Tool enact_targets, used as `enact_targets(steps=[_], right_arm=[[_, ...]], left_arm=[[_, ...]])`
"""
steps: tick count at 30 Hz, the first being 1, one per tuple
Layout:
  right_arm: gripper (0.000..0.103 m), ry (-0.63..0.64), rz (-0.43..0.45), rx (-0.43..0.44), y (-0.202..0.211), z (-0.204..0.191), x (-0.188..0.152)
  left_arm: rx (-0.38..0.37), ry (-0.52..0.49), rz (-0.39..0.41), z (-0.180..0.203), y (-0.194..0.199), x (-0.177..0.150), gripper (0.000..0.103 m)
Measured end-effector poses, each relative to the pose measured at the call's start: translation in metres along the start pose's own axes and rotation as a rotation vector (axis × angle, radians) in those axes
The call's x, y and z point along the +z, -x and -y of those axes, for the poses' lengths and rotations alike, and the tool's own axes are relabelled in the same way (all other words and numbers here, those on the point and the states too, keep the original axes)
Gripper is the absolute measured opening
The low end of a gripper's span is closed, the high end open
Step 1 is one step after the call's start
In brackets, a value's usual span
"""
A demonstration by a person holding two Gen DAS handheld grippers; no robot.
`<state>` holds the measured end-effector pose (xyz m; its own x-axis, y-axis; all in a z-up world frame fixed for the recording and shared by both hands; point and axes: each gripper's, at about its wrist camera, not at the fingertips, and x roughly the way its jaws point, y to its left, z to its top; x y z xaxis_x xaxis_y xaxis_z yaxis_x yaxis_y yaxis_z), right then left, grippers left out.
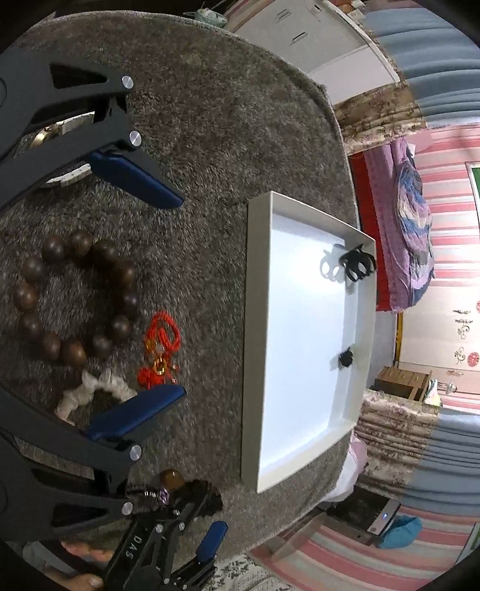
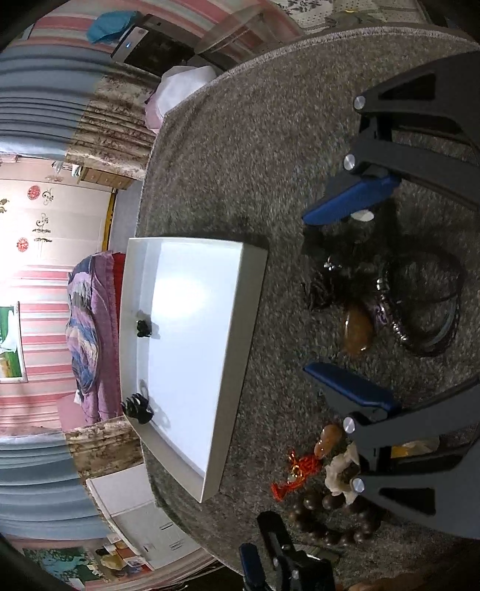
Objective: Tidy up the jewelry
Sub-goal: 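Grasp the red beaded cord with the left tool while the right tool grasps the black carved pendant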
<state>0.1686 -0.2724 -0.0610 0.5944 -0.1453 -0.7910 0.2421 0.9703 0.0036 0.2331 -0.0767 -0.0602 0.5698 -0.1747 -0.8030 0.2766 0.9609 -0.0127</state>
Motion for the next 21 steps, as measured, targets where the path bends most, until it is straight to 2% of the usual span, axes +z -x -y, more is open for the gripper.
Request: enact_targets(steps=[2, 5, 7, 9, 11, 16, 21], right_arm=[[0.068, -0.006, -0.006, 0.007, -0.003, 0.001, 0.0], [0.066, -0.019, -0.02, 0.017, -0.01, 0.004, 0.001], [0.061, -0.021, -0.026, 0.022, -0.013, 0.004, 0.001], [0.059, -0.026, -0.033, 0.031, -0.016, 0.004, 0.001], [0.05, -0.028, -0.037, 0.036, -0.018, 0.005, 0.0], [0.044, -0.027, -0.045, 0.043, -0.024, 0.005, 0.0], [0.042, -0.023, -0.054, 0.036, -0.028, 0.005, -0.001]], left_arm=[[-0.002, 0.004, -0.013, -0.002, -0.005, 0.0, 0.092], [-0.002, -0.004, -0.02, -0.002, -0.01, 0.0, 0.09], [0.002, -0.012, -0.025, -0.001, -0.014, 0.0, 0.09], [-0.007, -0.014, -0.033, -0.001, -0.016, -0.001, 0.086], [-0.015, -0.007, -0.043, -0.003, -0.019, -0.001, 0.082], [-0.017, 0.01, -0.042, -0.006, -0.022, 0.001, 0.082], [-0.011, -0.016, -0.054, 0.0, -0.027, 0.0, 0.082]])
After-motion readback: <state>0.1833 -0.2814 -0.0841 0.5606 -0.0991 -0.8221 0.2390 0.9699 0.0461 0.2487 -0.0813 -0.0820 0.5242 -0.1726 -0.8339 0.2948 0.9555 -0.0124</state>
